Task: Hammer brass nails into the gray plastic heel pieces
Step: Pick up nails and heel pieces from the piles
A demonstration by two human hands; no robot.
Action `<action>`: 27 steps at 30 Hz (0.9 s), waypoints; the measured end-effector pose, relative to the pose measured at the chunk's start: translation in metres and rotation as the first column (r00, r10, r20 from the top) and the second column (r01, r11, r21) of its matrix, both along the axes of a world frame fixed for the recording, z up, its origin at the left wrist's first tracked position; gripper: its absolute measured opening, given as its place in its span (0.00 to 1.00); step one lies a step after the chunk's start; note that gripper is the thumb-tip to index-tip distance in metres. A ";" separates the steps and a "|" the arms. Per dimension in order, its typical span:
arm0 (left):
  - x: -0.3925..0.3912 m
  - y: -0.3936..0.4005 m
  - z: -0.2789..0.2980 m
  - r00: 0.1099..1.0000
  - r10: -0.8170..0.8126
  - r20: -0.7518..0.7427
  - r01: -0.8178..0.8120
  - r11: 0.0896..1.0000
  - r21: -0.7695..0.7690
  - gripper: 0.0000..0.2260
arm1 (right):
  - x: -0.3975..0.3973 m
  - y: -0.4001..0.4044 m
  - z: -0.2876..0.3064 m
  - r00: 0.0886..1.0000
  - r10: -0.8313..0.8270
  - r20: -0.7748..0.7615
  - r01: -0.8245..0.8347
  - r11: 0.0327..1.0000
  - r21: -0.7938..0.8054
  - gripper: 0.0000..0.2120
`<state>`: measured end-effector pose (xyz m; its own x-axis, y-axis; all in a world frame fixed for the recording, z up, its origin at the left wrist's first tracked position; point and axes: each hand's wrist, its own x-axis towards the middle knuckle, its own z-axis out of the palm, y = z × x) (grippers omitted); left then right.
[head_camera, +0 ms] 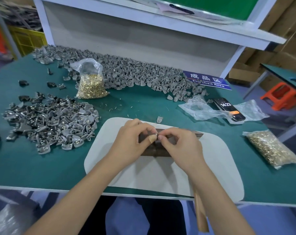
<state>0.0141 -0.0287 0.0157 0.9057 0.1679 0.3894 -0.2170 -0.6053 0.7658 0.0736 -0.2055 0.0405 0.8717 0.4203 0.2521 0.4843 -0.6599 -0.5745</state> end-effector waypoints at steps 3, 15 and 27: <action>-0.004 -0.001 -0.001 1.000 0.018 -0.023 -0.018 0.999 0.028 0.03 | -0.004 0.003 0.003 1.000 -0.024 -0.010 0.024 0.997 -0.077 0.02; -0.009 0.002 0.003 0.993 0.114 0.022 -0.114 0.927 0.358 0.04 | -0.008 0.023 0.025 0.992 0.100 0.071 -0.061 0.906 -0.419 0.06; -0.005 0.012 0.012 0.988 0.083 -0.132 -0.035 0.942 0.335 0.03 | -0.008 0.006 0.028 0.992 0.001 -0.124 -0.010 0.997 -0.073 0.06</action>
<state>0.0095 -0.0165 0.0282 0.9479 0.1068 0.3002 -0.0768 -0.8377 0.5406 0.0654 -0.1994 0.0683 0.8919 0.4386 0.1102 0.4160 -0.7002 -0.5802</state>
